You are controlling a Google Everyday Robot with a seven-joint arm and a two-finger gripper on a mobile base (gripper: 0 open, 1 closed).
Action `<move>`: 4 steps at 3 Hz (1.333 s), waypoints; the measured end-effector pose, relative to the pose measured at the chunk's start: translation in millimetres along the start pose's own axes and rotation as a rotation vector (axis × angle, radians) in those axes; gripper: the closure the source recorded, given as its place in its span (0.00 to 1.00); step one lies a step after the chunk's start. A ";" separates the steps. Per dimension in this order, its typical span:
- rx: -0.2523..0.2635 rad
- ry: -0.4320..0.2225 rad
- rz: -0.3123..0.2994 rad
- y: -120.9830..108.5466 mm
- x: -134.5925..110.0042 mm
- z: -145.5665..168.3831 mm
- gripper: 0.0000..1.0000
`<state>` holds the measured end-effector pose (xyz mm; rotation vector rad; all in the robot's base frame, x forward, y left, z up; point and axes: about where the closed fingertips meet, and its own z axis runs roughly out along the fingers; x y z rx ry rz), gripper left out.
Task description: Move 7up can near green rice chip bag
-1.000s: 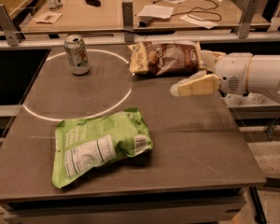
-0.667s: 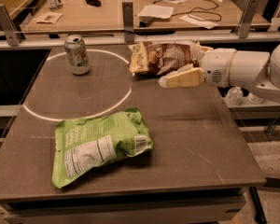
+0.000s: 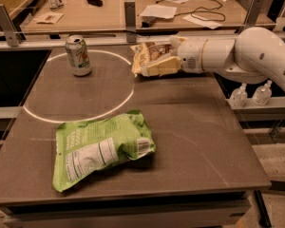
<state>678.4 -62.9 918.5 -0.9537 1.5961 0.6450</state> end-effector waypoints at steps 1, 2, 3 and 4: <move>-0.055 -0.009 -0.019 -3.2 -8.5 40.5 0.00; -0.116 -0.016 -0.039 2.4 -15.9 77.9 0.00; -0.176 -0.023 -0.062 13.0 -23.7 115.4 0.00; -0.176 -0.023 -0.062 13.1 -23.7 115.4 0.00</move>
Offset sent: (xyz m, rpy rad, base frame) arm 0.0595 0.1050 -0.0050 -0.0015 -0.0213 0.1919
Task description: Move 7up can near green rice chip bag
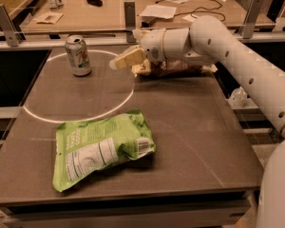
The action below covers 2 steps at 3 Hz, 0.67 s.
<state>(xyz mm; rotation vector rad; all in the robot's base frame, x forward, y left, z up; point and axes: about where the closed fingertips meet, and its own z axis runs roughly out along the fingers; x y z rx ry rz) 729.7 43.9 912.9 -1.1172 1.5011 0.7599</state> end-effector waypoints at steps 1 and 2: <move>0.005 -0.001 0.026 2.4 2.5 9.0 0.00; -0.014 -0.007 0.037 0.9 4.5 31.0 0.00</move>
Offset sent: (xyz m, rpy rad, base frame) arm 0.0271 0.0486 -0.0166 0.0380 0.0432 0.0219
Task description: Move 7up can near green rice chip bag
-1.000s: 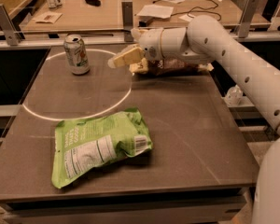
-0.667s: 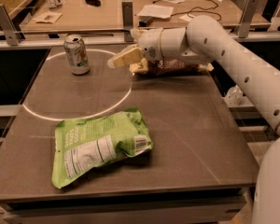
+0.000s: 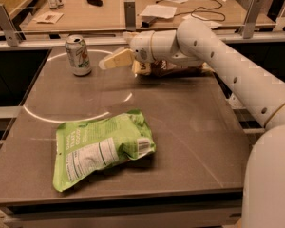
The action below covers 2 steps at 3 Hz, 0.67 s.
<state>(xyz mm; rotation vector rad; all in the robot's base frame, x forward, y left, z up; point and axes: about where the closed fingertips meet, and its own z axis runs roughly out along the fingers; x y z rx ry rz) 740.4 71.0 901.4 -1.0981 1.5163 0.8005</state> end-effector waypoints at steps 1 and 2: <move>-0.028 -0.022 0.001 1.9 -6.5 23.6 0.00; -0.106 -0.045 -0.018 16.9 -18.5 50.9 0.00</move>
Offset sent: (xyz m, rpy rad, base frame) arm -0.0060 0.0948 0.0139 0.0574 -0.0205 0.2325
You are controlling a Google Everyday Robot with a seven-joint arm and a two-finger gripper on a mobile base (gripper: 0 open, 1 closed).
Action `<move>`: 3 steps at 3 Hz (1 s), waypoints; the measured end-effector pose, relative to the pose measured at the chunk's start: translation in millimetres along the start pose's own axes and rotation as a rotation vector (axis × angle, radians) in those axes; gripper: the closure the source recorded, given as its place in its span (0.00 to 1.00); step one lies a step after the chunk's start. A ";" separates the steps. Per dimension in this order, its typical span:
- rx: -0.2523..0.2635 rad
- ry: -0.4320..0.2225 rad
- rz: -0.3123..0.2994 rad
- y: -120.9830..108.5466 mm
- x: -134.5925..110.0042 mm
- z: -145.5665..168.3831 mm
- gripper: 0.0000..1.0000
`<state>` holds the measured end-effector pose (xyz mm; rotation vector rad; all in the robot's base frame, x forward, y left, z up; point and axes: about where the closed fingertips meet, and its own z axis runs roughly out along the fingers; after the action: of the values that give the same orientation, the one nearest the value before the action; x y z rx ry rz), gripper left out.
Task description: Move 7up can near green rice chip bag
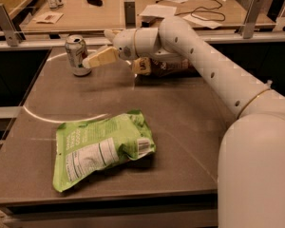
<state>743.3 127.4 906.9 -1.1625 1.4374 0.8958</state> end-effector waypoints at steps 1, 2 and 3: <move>-0.078 -0.010 -0.012 15.9 -6.1 30.0 0.00; -0.094 -0.008 -0.018 26.2 -6.1 52.4 0.00; -0.092 0.008 0.001 33.1 3.3 68.6 0.00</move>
Offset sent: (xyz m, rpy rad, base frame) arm -0.0105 0.0822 -0.0141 -0.0028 -0.0039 0.0818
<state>729.1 200.2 889.1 -1.2343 1.4154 0.9673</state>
